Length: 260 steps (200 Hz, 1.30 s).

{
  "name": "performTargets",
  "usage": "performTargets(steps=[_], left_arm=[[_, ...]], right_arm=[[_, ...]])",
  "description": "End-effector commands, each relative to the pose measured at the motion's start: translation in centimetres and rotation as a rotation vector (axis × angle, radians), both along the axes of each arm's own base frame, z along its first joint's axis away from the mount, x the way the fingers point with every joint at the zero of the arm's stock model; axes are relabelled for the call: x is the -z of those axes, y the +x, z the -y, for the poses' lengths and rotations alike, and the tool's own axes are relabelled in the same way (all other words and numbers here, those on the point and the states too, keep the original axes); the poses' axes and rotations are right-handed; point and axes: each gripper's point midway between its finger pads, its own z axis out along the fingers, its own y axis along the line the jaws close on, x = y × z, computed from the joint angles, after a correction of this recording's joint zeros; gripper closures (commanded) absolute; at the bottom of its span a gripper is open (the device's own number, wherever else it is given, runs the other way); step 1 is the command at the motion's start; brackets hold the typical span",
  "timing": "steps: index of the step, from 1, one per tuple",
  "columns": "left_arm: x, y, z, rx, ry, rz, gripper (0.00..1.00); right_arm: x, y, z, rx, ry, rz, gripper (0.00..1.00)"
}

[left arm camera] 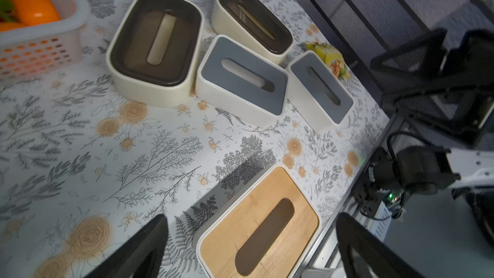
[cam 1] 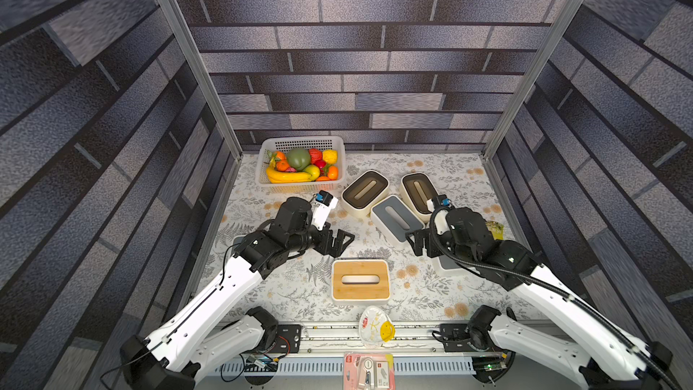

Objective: Stack the tissue boxes
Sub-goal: Pick up the tissue box from the center of the board.

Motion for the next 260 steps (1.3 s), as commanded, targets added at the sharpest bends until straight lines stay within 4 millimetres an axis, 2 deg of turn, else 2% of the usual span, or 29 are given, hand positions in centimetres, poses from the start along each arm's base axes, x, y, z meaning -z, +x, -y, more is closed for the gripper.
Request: performTargets(steps=[1, 8, 10, 14, 25, 51, 79, 104, 139, 166, 185, 213, 260], left_arm=[[2.1, 0.9, -1.3, -0.230, -0.178, -0.280, 0.00], [2.6, 1.1, -1.6, -0.268, -0.188, -0.335, 0.00], [2.8, 1.0, -1.6, -0.279, -0.188, -0.352, 0.00], [3.1, 1.0, -1.8, -0.297, -0.183, -0.380, 0.00], [3.7, 0.8, -2.0, -0.330, -0.156, -0.444, 0.00], [3.2, 0.6, -1.4, -0.298, -0.135, -0.470, 0.00], [2.6, 0.9, -1.3, -0.314, -0.171, -0.462, 0.00], [2.2, 0.5, -0.8, -0.254, -0.162, -0.436, 0.00], [2.7, 0.5, -1.5, -0.271, -0.117, -0.401, 0.00], [2.6, 0.7, -1.0, -0.263, -0.168, -0.393, 0.00], [2.4, 1.0, -0.5, -0.245, -0.190, -0.394, 0.00], [2.5, 1.4, -0.8, -0.263, -0.168, -0.401, 0.00], [2.5, 1.2, -1.3, -0.279, -0.166, -0.405, 0.00]], right_arm=[[0.0, 2.7, -0.7, -0.006, -0.139, 0.037, 0.00], [0.8, 3.2, -1.2, -0.020, -0.173, 0.018, 0.00], [0.0, 3.6, -1.5, -0.023, -0.165, 0.030, 0.00], [-0.2, 4.0, -2.0, -0.033, -0.168, 0.030, 0.00], [0.4, 4.9, -3.1, -0.060, -0.195, 0.014, 0.00], [2.3, 6.8, -4.7, -0.116, -0.271, -0.039, 0.00], [4.2, 8.1, -5.2, -0.184, -0.349, -0.088, 0.04], [5.5, 9.1, -5.2, -0.202, -0.318, -0.135, 0.08], [8.3, 9.5, -4.5, -0.218, -0.342, -0.228, 0.18], [10.0, 9.5, -4.7, -0.247, -0.371, -0.260, 0.20], [10.5, 10.1, -5.0, -0.249, -0.369, -0.264, 0.21], [11.0, 10.5, -6.1, -0.274, -0.343, -0.280, 0.27], [12.8, 10.9, -6.1, -0.271, -0.375, -0.309, 0.30]])
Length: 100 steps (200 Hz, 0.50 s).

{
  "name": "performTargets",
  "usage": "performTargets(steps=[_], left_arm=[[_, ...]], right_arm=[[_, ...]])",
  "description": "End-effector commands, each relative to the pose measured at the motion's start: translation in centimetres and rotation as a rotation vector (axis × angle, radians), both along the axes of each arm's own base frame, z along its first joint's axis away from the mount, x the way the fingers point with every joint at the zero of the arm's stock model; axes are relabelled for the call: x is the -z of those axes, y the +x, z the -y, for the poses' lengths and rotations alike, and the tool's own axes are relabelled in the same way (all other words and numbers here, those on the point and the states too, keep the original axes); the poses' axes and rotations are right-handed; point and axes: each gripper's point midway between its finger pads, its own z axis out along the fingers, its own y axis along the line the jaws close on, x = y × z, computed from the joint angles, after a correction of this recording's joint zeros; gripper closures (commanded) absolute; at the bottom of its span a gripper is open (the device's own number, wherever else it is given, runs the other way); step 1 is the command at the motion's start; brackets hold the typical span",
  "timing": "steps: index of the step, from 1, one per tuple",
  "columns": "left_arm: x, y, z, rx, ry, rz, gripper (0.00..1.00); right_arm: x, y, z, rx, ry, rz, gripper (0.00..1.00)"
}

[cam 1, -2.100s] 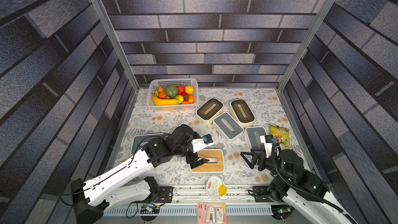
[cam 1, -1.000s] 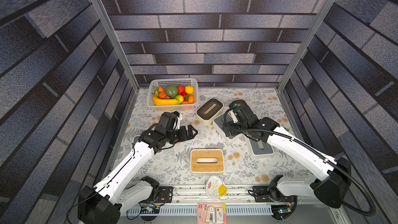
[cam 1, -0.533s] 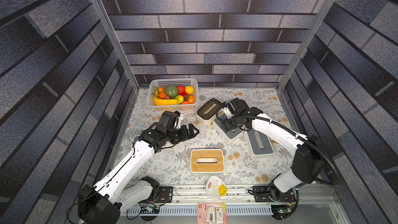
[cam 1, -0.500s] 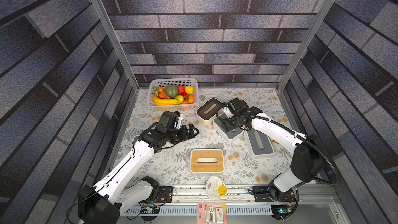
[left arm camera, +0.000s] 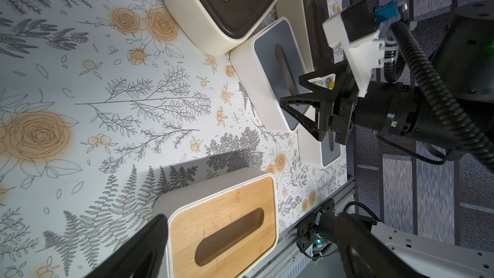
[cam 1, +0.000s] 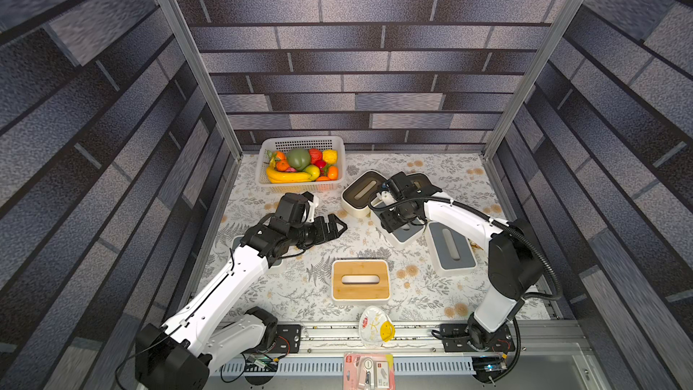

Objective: Stack the tissue boxes
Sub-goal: Pick up the tissue box from the center of the board.

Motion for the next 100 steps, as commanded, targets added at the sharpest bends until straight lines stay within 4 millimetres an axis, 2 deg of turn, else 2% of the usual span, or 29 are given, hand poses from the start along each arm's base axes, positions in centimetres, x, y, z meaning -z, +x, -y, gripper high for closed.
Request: performTargets(steps=[1, 100], left_arm=[[-0.7, -0.1, -0.2, -0.003, -0.006, 0.013, 0.00], [-0.9, -0.6, -1.1, -0.049, -0.009, 0.025, 0.00]], right_arm=[[0.6, 0.3, -0.3, -0.012, -0.008, -0.014, 0.30], [2.5, 1.3, 0.3, 0.017, -0.029, -0.029, 0.35]])
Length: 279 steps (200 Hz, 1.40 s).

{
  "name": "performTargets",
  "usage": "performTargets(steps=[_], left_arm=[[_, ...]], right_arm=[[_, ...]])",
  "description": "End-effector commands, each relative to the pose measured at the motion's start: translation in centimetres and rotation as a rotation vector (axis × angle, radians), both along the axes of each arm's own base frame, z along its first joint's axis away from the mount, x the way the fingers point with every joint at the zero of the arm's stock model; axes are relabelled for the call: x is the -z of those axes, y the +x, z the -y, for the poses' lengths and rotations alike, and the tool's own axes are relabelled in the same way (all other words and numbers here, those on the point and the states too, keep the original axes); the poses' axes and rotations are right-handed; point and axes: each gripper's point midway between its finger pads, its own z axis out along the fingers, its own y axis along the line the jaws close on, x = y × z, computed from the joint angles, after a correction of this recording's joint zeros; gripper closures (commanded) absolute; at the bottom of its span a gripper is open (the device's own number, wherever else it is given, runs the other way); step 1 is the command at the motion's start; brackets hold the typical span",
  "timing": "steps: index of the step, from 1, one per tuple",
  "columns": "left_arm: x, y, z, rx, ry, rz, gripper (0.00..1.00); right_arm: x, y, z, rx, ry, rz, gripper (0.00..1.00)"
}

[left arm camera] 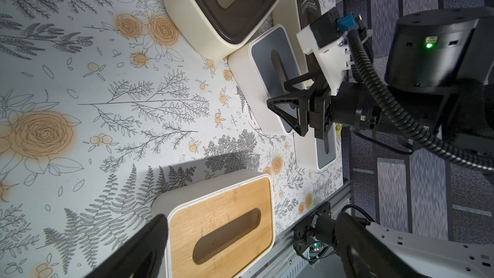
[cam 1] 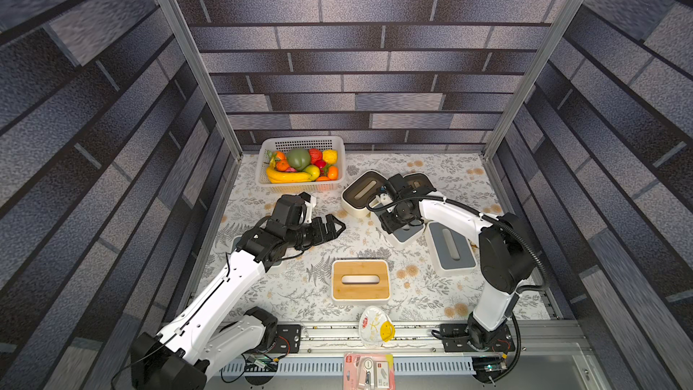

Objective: Stack the tissue boxes
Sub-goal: Pick up the tissue box from the center of the board.

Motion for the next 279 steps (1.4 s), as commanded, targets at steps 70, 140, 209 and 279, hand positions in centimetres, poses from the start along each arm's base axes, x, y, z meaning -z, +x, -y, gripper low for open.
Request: performTargets(steps=[70, 140, 209, 279], left_arm=[[0.1, -0.2, -0.6, -0.039, 0.002, -0.006, 0.00], [0.5, -0.3, -0.8, -0.043, 0.008, -0.011, 0.00], [0.6, -0.2, -0.7, -0.039, 0.011, -0.011, 0.00], [0.3, -0.1, -0.7, -0.027, 0.020, 0.000, 0.00]], right_arm=[[1.0, 0.7, 0.2, 0.000, -0.016, 0.000, 0.37], [1.6, 0.4, 0.4, -0.003, -0.022, -0.019, 0.41], [2.0, 0.3, 0.3, -0.006, -0.027, -0.030, 0.41], [1.4, 0.2, 0.0, -0.010, -0.008, -0.032, 0.49]])
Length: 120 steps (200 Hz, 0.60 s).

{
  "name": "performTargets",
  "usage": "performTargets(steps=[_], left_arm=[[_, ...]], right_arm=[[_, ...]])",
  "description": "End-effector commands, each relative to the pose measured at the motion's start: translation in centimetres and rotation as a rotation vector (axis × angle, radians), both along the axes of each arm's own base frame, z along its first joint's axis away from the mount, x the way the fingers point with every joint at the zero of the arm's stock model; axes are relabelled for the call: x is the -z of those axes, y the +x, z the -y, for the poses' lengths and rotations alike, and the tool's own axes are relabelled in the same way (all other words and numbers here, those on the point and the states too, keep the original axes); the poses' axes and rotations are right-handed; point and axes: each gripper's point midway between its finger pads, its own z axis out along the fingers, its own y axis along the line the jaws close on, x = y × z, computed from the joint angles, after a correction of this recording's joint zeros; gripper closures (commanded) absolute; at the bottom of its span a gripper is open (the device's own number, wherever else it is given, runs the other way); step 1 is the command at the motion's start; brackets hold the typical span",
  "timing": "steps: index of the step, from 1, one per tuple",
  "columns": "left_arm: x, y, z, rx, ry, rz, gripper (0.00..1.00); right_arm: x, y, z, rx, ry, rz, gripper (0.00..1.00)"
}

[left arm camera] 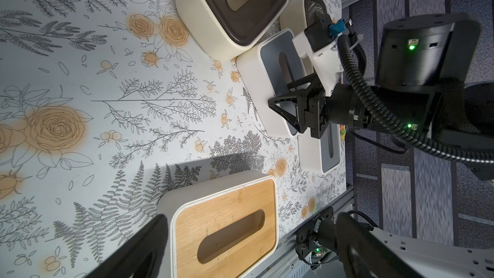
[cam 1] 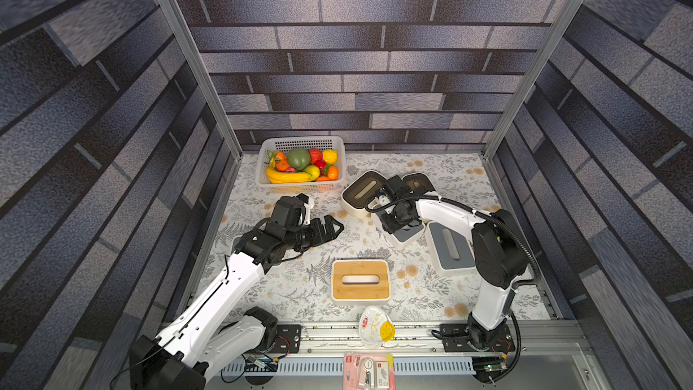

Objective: Stack the tissue boxes
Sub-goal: Pick up the tissue box from the center of the board.

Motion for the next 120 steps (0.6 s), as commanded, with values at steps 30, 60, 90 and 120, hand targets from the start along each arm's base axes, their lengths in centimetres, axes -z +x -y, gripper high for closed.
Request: performTargets(steps=[30, 60, 90, 120], left_arm=[[-1.8, 0.0, -0.7, 0.033, 0.022, 0.049, 0.00], [-3.5, 1.1, -1.7, 0.030, -0.052, 0.079, 0.00], [-3.4, 2.2, -2.0, 0.049, -0.069, 0.065, 0.00], [-2.2, 2.8, -1.1, 0.068, -0.111, 0.032, 0.00]], right_arm=[[-0.6, -0.5, -0.1, 0.005, 0.024, -0.022, 0.52], [-2.3, -0.8, -0.5, 0.015, 0.055, -0.001, 0.55], [-5.4, -1.7, -0.7, 0.024, 0.081, 0.054, 0.55], [-8.1, -2.9, -0.7, 0.035, 0.133, 0.083, 0.55]])
